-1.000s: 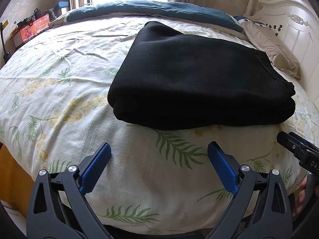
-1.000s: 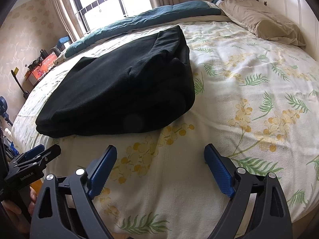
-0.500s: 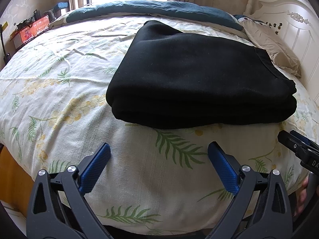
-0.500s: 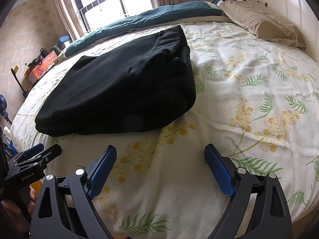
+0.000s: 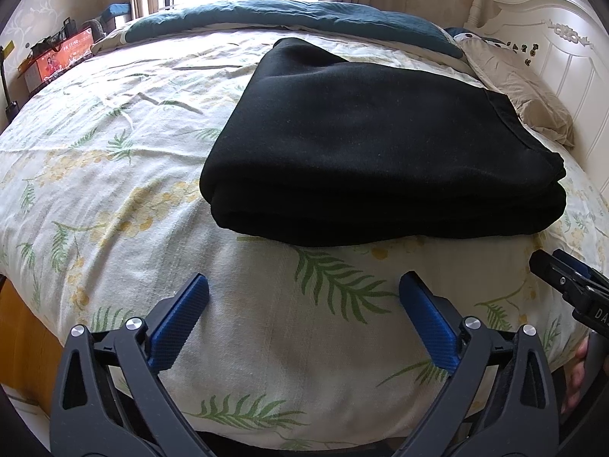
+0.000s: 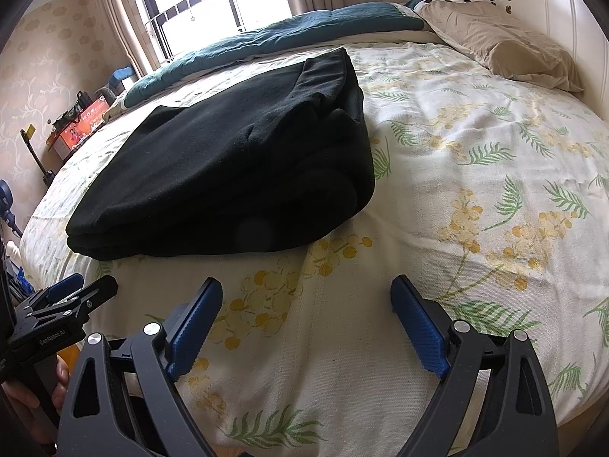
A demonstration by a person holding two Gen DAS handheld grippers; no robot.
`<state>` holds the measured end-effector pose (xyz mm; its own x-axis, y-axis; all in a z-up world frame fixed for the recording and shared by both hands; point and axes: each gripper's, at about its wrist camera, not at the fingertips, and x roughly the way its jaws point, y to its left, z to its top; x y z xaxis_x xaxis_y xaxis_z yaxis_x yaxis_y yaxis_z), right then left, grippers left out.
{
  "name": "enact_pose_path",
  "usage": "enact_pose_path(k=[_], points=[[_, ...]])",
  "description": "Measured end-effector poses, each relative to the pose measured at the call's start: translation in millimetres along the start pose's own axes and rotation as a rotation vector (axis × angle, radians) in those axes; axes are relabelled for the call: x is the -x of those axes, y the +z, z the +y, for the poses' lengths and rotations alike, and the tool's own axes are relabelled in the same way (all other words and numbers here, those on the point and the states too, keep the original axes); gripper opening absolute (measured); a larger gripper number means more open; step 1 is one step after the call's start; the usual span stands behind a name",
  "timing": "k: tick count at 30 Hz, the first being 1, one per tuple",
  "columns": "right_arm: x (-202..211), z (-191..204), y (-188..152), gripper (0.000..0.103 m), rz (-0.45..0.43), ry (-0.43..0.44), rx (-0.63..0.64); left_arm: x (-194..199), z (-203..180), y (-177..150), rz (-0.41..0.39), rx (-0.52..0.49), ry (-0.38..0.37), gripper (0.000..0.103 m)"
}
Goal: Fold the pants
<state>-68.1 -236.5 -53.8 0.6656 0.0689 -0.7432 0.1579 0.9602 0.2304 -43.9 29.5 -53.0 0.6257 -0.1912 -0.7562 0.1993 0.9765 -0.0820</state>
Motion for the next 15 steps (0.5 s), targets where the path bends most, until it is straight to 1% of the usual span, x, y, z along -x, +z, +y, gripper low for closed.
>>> enact_pose_path(k=[15], points=[[0.1,1.2,-0.6,0.089,-0.001,-0.002,0.002,0.3,-0.6,0.0,-0.003,0.001,0.007,0.100]])
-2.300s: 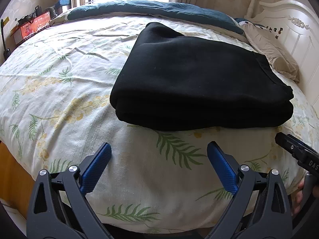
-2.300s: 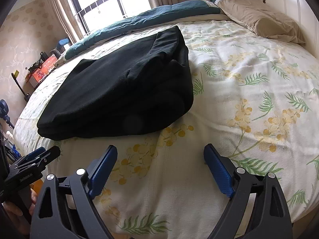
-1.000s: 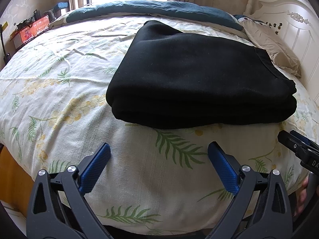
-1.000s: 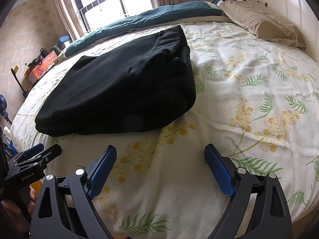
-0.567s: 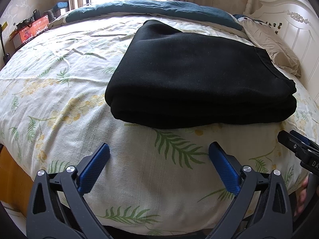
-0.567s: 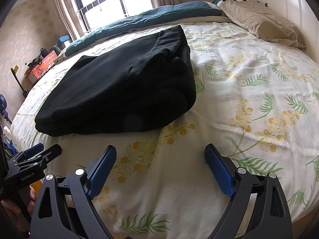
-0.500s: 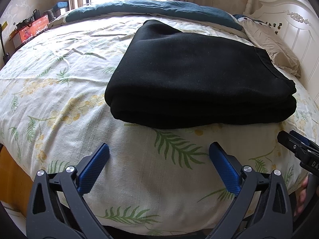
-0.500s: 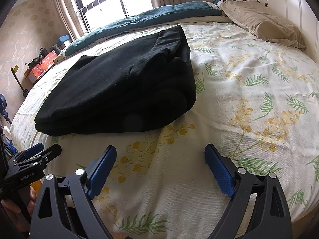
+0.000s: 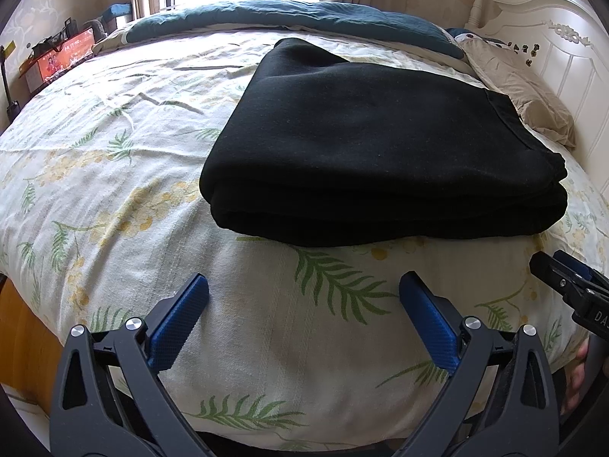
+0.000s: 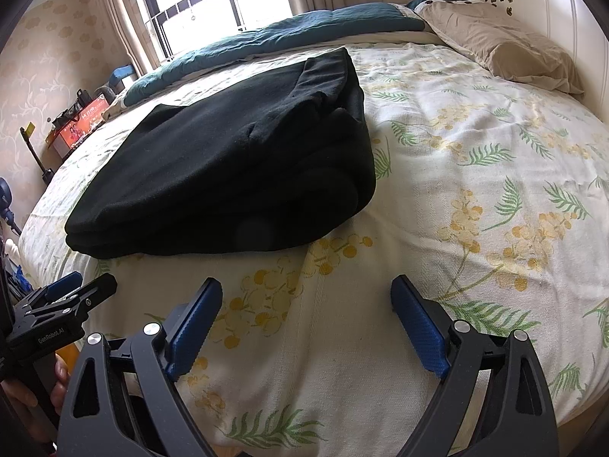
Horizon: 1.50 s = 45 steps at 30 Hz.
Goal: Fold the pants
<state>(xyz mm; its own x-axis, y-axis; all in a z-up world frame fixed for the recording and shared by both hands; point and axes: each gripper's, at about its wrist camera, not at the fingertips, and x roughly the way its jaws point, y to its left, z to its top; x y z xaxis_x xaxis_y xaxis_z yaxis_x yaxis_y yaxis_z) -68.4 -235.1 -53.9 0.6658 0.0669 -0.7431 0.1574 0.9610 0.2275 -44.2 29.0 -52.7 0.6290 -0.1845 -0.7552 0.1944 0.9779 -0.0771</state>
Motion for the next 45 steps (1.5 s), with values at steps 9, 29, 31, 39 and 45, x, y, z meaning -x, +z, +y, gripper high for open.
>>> enact_pose_path(k=[9,29,31,39,45], points=[[1,-2,0,0.089,-0.007,-0.002,-0.001,15,3,7,-0.043,0.003,0.001,0.100],[20,-7,9,0.089,-0.054,-0.006,-0.013,31,1,24,-0.084,-0.033,0.033,0.100],[20,-5,7,0.089,-0.054,-0.007,-0.015,32,0,25,-0.083,-0.037,0.034,0.100],[18,-5,6,0.089,-0.046,-0.005,-0.019,30,-4,25,-0.078,-0.043,0.030,0.100],[16,-4,3,0.089,-0.041,-0.008,-0.018,28,-6,24,-0.070,-0.040,0.028,0.100]])
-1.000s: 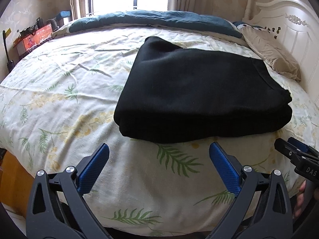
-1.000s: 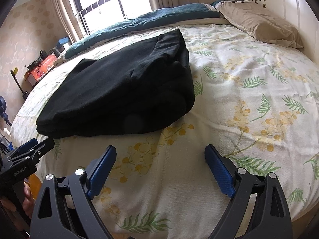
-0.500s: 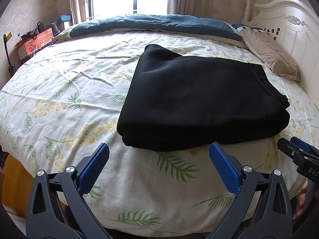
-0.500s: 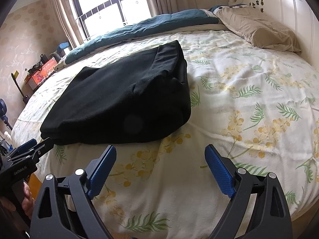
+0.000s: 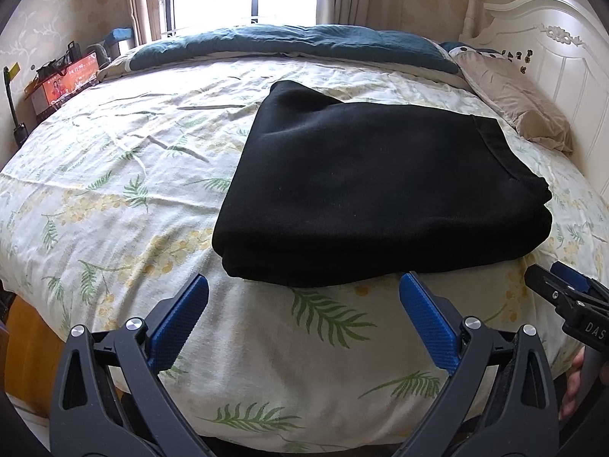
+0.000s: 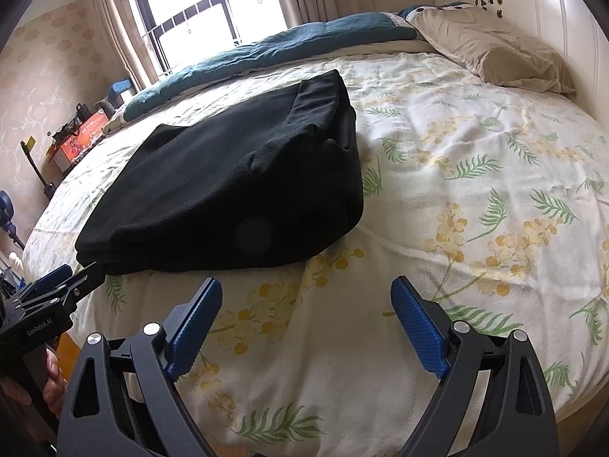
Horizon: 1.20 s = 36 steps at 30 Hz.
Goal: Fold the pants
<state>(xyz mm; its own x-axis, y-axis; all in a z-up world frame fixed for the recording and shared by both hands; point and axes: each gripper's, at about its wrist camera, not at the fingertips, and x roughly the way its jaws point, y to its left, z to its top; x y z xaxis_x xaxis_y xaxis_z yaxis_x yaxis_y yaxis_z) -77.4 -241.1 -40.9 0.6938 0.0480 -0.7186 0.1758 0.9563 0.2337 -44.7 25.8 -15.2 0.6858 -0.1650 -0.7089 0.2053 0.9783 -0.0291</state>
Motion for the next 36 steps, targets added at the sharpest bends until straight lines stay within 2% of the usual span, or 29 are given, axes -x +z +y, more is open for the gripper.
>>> enact_pose_path(k=[4,7,9,12,15,17,18,19,21,22,24,25,26,28,29,30,31,32,36], points=[[2,0,1,0.089,-0.003,0.004,-0.005,4,2,3,0.010,0.019,-0.015,0.100],[18,-1,12,0.089,-0.028,0.036,-0.018,22,13,14,-0.004,0.072,-0.063,0.100],[33,0,29,0.089,-0.073,0.058,-0.008,36,27,30,-0.049,0.105,-0.085,0.100],[44,0,82,0.089,-0.173,0.079,0.065,31,55,72,-0.122,0.066,-0.022,0.100],[21,-9,147,0.089,-0.251,0.127,0.091,-16,90,127,-0.167,0.012,0.079,0.100],[-26,-16,213,0.089,-0.293,0.113,0.117,-63,115,163,-0.160,-0.009,0.124,0.100],[-43,-18,234,0.089,-0.303,0.098,0.123,-94,130,183,-0.146,-0.011,0.145,0.100],[-77,-18,269,0.089,-0.331,0.066,0.133,-116,142,195,-0.139,-0.007,0.164,0.100],[-129,-17,307,0.089,-0.343,0.039,0.154,-164,168,214,-0.094,0.025,0.141,0.100],[-158,-15,321,0.089,-0.332,0.014,0.179,-185,178,217,-0.061,0.044,0.142,0.100],[-212,-15,339,0.089,-0.272,0.018,0.178,-216,192,213,0.031,0.100,0.122,0.100],[-242,-17,342,0.089,-0.236,0.032,0.156,-231,197,209,0.103,0.126,0.112,0.100],[-263,-19,342,0.089,-0.200,0.032,0.136,-235,198,209,0.118,0.128,0.111,0.100],[-304,-25,334,0.089,-0.107,-0.008,0.095,-229,191,208,0.098,0.101,0.142,0.101],[-327,-31,332,0.089,0.013,-0.022,0.063,-230,189,206,0.108,0.091,0.153,0.101],[-339,-34,333,0.090,0.082,-0.022,0.039,-231,186,206,0.118,0.080,0.165,0.101],[-342,-36,337,0.097,0.102,-0.003,0.035,-231,185,206,0.120,0.077,0.168,0.101],[-341,-34,338,0.099,0.097,0.019,0.044,-231,185,205,0.118,0.080,0.164,0.101],[-347,-16,335,0.099,0.130,-0.093,0.132,-229,184,205,0.118,0.088,0.155,0.101]])
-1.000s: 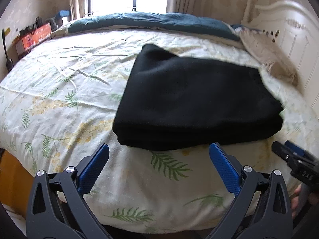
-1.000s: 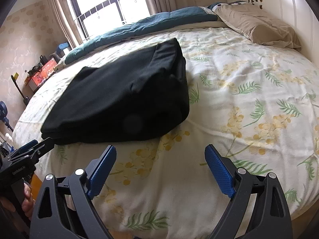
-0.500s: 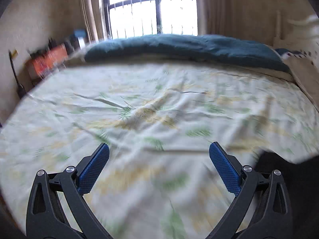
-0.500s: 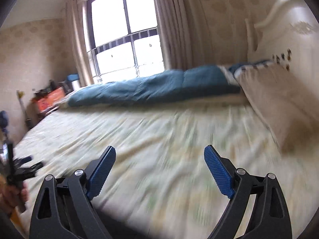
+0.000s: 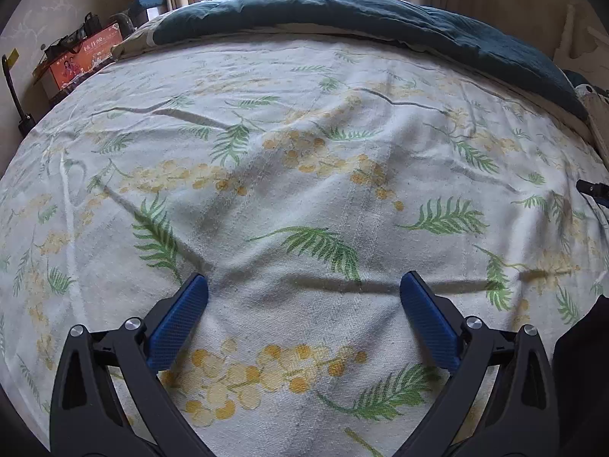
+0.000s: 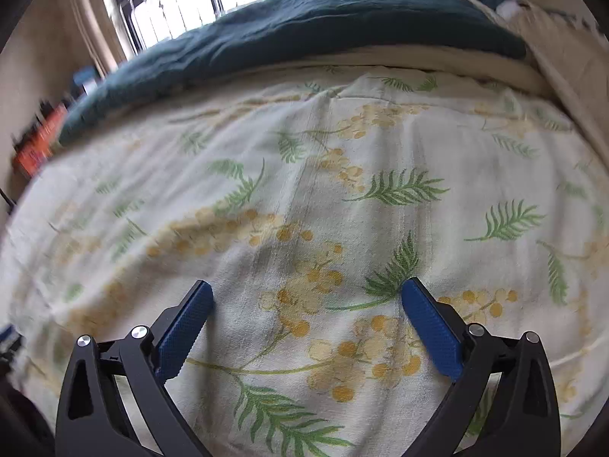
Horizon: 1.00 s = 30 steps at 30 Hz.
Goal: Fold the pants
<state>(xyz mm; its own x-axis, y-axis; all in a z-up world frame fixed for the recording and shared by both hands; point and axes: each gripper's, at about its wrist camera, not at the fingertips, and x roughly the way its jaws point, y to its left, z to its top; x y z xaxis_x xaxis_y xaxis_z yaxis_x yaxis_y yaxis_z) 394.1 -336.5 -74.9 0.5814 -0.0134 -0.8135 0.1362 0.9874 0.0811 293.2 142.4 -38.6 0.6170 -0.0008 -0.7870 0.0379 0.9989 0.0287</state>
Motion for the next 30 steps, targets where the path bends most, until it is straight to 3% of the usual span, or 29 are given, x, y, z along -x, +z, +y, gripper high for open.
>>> enact_pose_path(k=[2,6,30], points=[[2,9,0,0.099,-0.002,-0.046,0.035,-2,3,4,0.001,-0.003,0.004,0.101],[4,-3,1,0.099,-0.003,-0.001,0.001,-3,2,3,0.001,-0.004,0.005,0.101],[2,-3,6,0.099,0.000,-0.012,0.011,-2,2,1,0.000,-0.004,0.005,0.101]])
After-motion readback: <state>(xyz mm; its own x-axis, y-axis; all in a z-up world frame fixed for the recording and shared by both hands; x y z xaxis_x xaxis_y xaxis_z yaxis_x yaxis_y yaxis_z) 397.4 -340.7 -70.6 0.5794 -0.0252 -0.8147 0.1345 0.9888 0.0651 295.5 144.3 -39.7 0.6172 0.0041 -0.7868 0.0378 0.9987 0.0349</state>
